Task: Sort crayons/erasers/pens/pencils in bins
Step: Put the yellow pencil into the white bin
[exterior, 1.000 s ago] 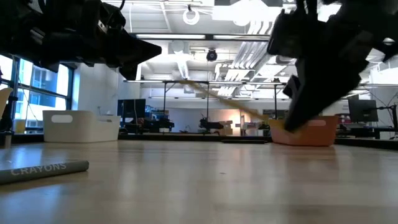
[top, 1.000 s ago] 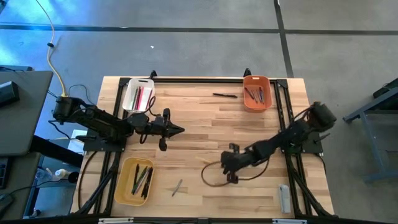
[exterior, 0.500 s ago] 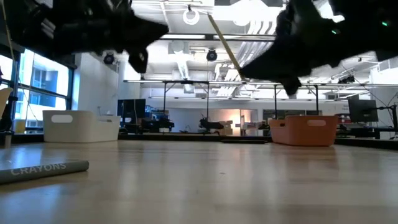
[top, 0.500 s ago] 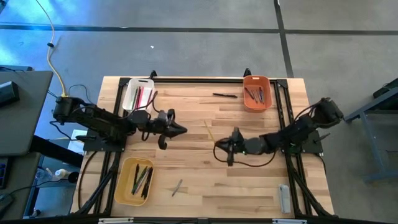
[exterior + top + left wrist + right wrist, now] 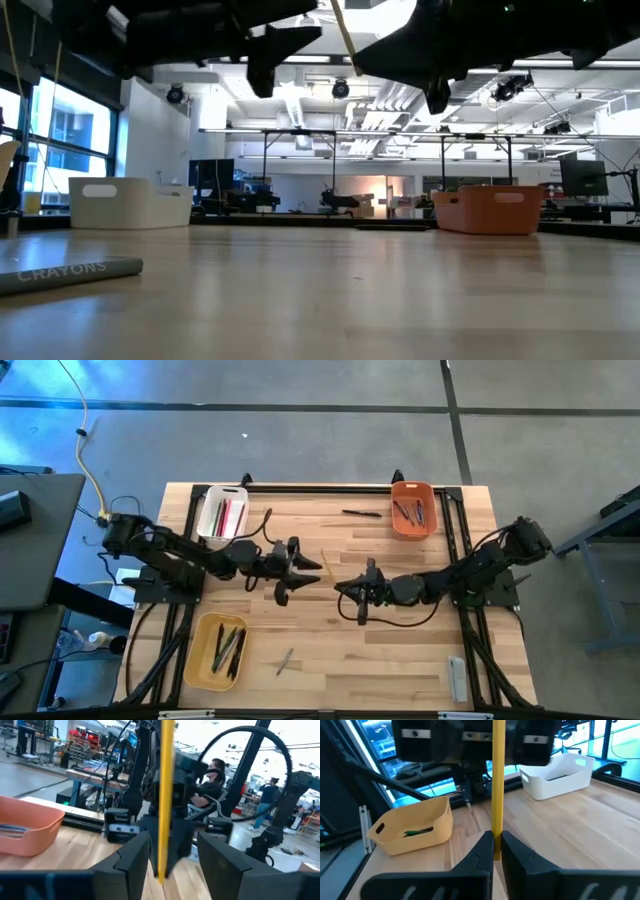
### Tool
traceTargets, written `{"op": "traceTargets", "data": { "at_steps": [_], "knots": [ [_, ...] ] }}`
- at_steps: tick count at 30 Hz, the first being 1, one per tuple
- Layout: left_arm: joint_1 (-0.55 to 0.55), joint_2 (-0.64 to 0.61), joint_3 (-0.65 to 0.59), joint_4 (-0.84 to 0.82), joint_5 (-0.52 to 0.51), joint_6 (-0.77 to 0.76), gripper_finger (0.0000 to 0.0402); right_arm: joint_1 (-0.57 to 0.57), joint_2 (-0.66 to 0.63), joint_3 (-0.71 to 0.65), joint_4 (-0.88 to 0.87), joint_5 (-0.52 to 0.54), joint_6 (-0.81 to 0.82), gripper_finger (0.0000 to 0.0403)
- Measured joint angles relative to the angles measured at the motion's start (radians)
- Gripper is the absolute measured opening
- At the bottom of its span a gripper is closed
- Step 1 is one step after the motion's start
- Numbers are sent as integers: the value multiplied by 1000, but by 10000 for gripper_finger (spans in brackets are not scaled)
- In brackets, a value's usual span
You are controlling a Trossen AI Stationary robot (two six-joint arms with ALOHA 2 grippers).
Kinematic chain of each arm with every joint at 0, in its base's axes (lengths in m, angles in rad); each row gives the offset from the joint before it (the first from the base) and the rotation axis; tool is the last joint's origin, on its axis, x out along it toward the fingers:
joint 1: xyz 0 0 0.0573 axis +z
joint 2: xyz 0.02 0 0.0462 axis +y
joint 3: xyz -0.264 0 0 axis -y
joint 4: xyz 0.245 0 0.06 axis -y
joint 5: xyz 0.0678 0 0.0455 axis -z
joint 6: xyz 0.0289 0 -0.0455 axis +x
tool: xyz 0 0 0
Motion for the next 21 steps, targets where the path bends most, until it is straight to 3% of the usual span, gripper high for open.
{"op": "traceTargets", "data": {
  "at_steps": [7,11,21],
  "knots": [
    [3,78,106,6,3,1,170,27,0,0,16,0,-44,7],
    [7,80,124,72,58,32,165,37,0,0,18,9,-60,7],
    [14,75,126,129,101,62,90,41,0,0,22,9,-98,7]
  ]
}}
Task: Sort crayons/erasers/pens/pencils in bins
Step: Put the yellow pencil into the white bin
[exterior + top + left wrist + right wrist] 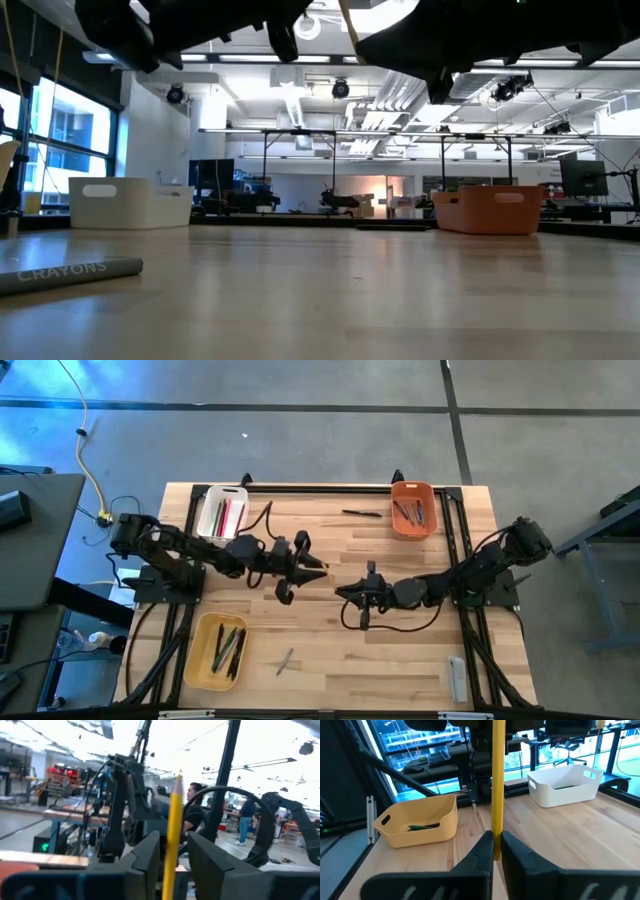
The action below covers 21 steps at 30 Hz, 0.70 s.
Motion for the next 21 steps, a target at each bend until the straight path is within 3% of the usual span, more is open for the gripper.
{"op": "traceTargets", "data": {
  "at_steps": [13,21],
  "knots": [
    [27,0,0,42,86,45,5,0,0,1,2,-8,21,11],
    [56,-72,0,7,92,84,2,1,-2,2,-51,61,-25,102]
  ]
}}
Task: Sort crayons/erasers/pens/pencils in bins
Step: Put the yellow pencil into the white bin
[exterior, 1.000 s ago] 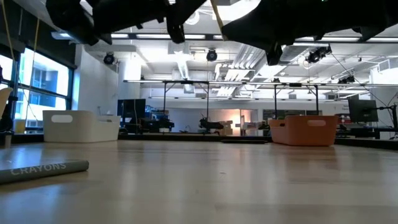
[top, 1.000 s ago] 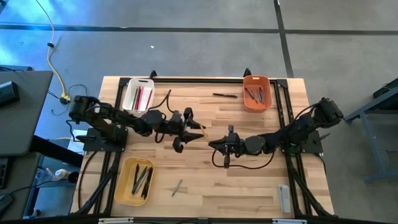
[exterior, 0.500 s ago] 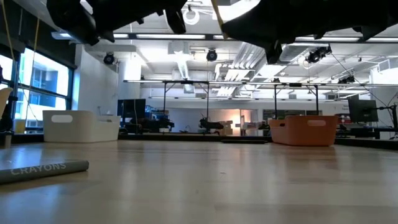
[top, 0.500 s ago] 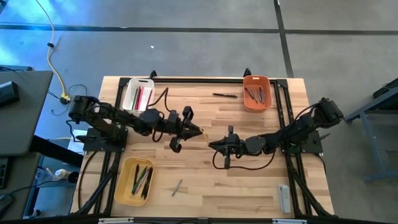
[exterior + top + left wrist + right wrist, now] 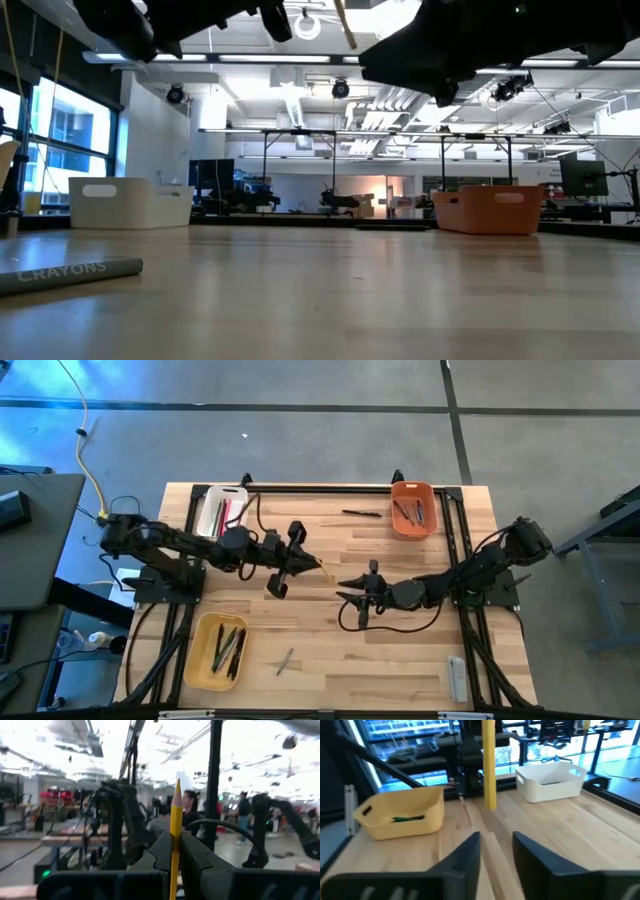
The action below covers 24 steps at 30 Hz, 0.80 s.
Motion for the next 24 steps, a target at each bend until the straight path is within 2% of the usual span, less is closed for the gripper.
{"op": "traceTargets", "data": {
  "at_steps": [5,7,10,14,19,22,24],
  "knots": [
    [53,-152,0,-258,-26,51,1,0,-1,0,-67,22,-3,162],
    [83,-225,6,-406,-42,58,1,0,-3,0,-98,23,-4,171],
    [138,-331,53,-723,-90,81,1,-11,-3,0,-131,24,-19,167],
    [192,-420,169,-1164,-211,118,0,-51,-3,0,-161,10,-70,130],
    [264,-436,348,-1675,-388,78,0,-135,-4,0,-224,-102,-90,48],
    [317,-413,427,-1903,-493,30,0,-180,-4,0,-266,-162,-90,8],
    [364,-391,452,-1994,-533,-6,0,-200,-4,-1,-271,-191,-97,12]
  ]
}}
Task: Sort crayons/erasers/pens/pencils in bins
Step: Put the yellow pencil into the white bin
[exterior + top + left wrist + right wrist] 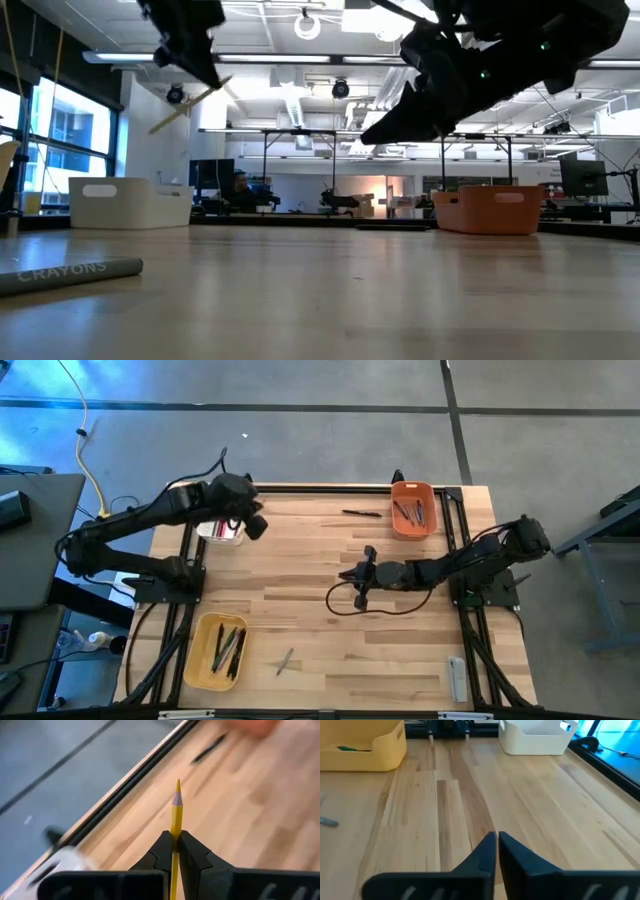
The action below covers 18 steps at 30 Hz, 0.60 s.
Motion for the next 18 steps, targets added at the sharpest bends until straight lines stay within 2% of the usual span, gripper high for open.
{"op": "traceTargets", "data": {
  "at_steps": [5,11,18],
  "knots": [
    [162,95,4,-36,-28,-39,0,-18,0,0,-2,-32,-21,12],
    [361,266,4,-42,13,-75,0,4,0,0,-12,-33,-43,4],
    [484,355,4,-74,-46,-155,0,22,0,0,-11,-33,-69,0]
  ]
}}
